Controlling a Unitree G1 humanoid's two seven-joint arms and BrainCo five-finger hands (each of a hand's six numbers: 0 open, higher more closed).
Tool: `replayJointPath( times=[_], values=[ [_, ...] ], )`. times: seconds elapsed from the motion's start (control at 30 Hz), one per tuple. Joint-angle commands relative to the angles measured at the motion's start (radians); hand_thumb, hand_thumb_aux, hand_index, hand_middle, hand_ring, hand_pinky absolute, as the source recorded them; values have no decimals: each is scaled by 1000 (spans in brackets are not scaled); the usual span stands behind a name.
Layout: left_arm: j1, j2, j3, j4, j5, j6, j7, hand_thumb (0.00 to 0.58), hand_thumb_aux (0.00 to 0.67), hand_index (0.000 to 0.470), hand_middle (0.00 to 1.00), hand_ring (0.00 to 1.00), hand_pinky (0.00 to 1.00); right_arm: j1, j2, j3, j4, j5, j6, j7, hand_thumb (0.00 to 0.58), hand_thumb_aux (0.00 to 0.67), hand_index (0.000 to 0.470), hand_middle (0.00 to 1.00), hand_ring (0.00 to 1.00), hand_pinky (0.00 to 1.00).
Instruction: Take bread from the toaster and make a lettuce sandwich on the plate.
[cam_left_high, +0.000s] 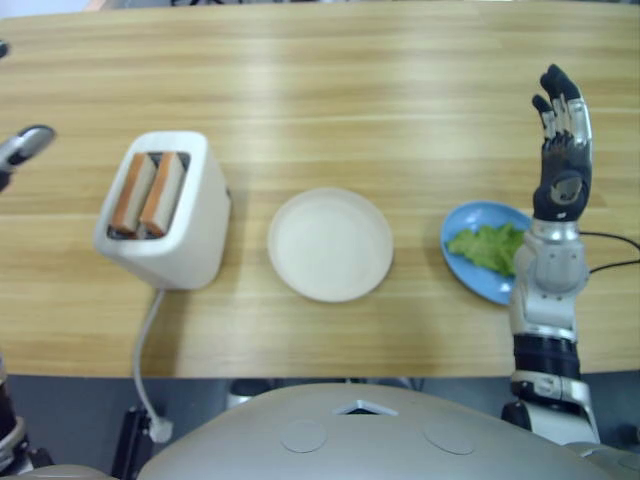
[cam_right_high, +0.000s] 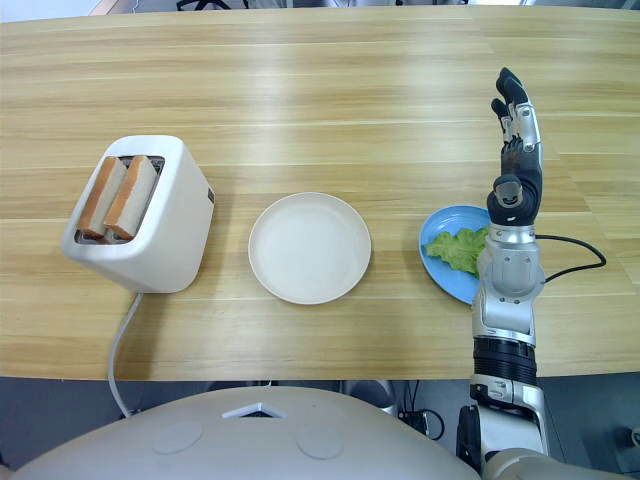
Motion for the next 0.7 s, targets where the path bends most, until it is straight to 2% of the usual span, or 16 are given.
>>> replayJointPath(
  times=[0.03, 0.13, 0.27, 0.67, 0.7],
  values=[
    [112, 19, 0, 107, 98, 10, -40, 23, 13, 9, 0, 0, 0, 3, 8, 16, -14, -7, -4, 15, 0, 0, 0, 0, 0, 0],
    [177, 18, -67, 120, 159, -11, -47, 0, 0, 0, 0, 0, 0, 8, 1, 18, -31, -5, -5, 26, 0, 0, 0, 0, 0, 0],
    [192, 15, -159, 130, 212, -12, -51, 0, 0, 0, 0, 0, 0, 25, -9, 7, -53, 2, -4, 30, 0, 0, 0, 0, 0, 0],
    [184, -1, -238, 70, 177, 10, -124, 0, 0, 0, 0, 0, 0, 52, -16, -16, -59, 2, -7, 35, 0, 0, 0, 0, 0, 0],
    [182, -2, -247, 68, 179, 10, -127, 58, 34, 23, 0, 0, 0, 53, -16, -18, -58, 1, -8, 35, 0, 0, 0, 0, 0, 0]
  ],
)
